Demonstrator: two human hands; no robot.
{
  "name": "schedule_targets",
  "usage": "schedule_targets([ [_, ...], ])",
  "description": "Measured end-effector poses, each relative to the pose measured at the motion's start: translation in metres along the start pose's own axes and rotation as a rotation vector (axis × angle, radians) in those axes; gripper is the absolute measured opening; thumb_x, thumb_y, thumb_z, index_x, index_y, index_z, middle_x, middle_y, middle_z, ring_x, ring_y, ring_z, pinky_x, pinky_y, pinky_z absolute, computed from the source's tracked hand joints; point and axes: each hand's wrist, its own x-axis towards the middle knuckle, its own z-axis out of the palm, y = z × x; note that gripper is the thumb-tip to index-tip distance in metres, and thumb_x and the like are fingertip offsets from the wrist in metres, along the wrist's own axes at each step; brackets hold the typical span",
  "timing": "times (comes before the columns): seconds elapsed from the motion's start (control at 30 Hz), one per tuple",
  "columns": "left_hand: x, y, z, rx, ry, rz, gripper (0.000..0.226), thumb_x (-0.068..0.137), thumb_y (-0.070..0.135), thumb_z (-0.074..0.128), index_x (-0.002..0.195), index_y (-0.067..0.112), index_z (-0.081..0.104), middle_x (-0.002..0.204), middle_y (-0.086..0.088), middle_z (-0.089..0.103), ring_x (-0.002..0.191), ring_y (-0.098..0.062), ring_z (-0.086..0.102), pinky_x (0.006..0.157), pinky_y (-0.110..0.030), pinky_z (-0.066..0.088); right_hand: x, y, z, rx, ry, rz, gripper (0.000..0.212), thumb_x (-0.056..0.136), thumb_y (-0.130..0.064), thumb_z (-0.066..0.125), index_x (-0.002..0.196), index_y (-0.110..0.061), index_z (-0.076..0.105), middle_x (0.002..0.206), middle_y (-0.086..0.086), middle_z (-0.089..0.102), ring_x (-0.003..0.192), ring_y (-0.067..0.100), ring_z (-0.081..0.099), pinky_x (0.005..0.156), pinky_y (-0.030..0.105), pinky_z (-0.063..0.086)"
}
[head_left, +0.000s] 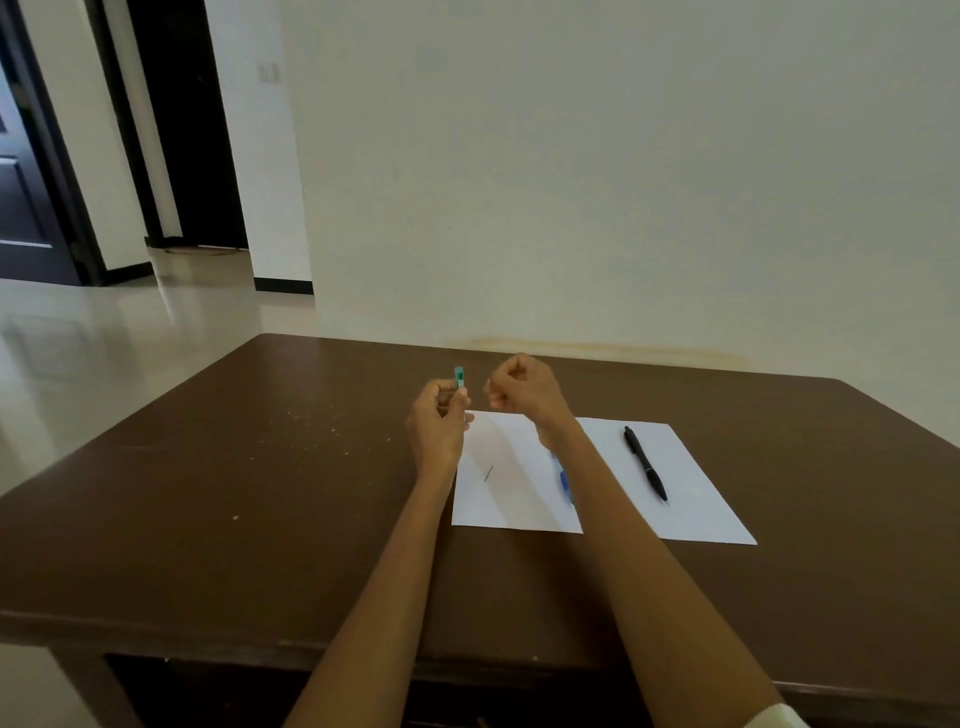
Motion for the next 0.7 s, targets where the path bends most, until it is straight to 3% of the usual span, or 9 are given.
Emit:
schedule_targets([
  [0.1, -0.001, -0.001, 0.001, 0.076, -0.046, 0.031, 0.01, 0.092, 0.017, 0.056, 0.1, 0.015, 0.061, 0.085, 0.001, 0.063, 0.067, -0.008, 0.063, 0.058, -0.015, 0.051, 0.002, -0.005, -0.003, 0.053, -0.056, 0.002, 0.017, 0.083, -0.007, 0.061, 0.1, -0.008, 0.061, 0.088, 0.011, 0.069, 0.07, 0.015, 0.064, 0.066, 0.021, 0.056],
  [0.23, -0.003, -0.002, 0.0, 0.18, -0.076, 0.119, 0.014, 0.091, 0.015, 0.056, 0.102, 0.01, 0.064, 0.086, 0.004, 0.061, 0.074, -0.015, 0.063, 0.051, -0.009, 0.046, 0.002, -0.006, -0.006, 0.216, -0.113, -0.03, 0.018, 0.083, -0.006, 0.068, 0.101, -0.006, 0.067, 0.095, 0.012, 0.071, 0.083, 0.018, 0.069, 0.076, 0.024, 0.058],
  [0.33, -0.003, -0.003, 0.0, 0.21, -0.066, 0.143, 0.016, 0.091, 0.014, 0.056, 0.104, 0.01, 0.065, 0.088, 0.003, 0.062, 0.077, -0.014, 0.061, 0.062, -0.016, 0.048, 0.002, -0.004, -0.007, 0.222, -0.145, -0.063, 0.016, 0.085, -0.005, 0.066, 0.1, -0.008, 0.069, 0.095, 0.011, 0.071, 0.084, 0.017, 0.07, 0.077, 0.023, 0.058],
  [0.43, -0.002, -0.004, 0.001, 0.241, -0.055, 0.137, 0.017, 0.091, 0.015, 0.056, 0.105, 0.01, 0.066, 0.091, 0.001, 0.064, 0.079, -0.011, 0.059, 0.062, -0.014, 0.045, 0.003, -0.003, -0.005, 0.201, -0.126, -0.086, 0.017, 0.085, -0.004, 0.065, 0.101, -0.007, 0.07, 0.095, 0.012, 0.071, 0.081, 0.016, 0.07, 0.075, 0.022, 0.058],
  [0.7, -0.005, -0.003, 0.0, 0.269, -0.058, 0.16, 0.015, 0.09, 0.013, 0.059, 0.103, 0.01, 0.067, 0.093, -0.003, 0.066, 0.077, -0.019, 0.064, 0.069, -0.03, 0.054, 0.005, 0.005, -0.006, 0.176, -0.092, -0.063, 0.018, 0.086, -0.005, 0.065, 0.103, -0.005, 0.07, 0.099, 0.015, 0.071, 0.08, 0.015, 0.069, 0.075, 0.021, 0.058],
])
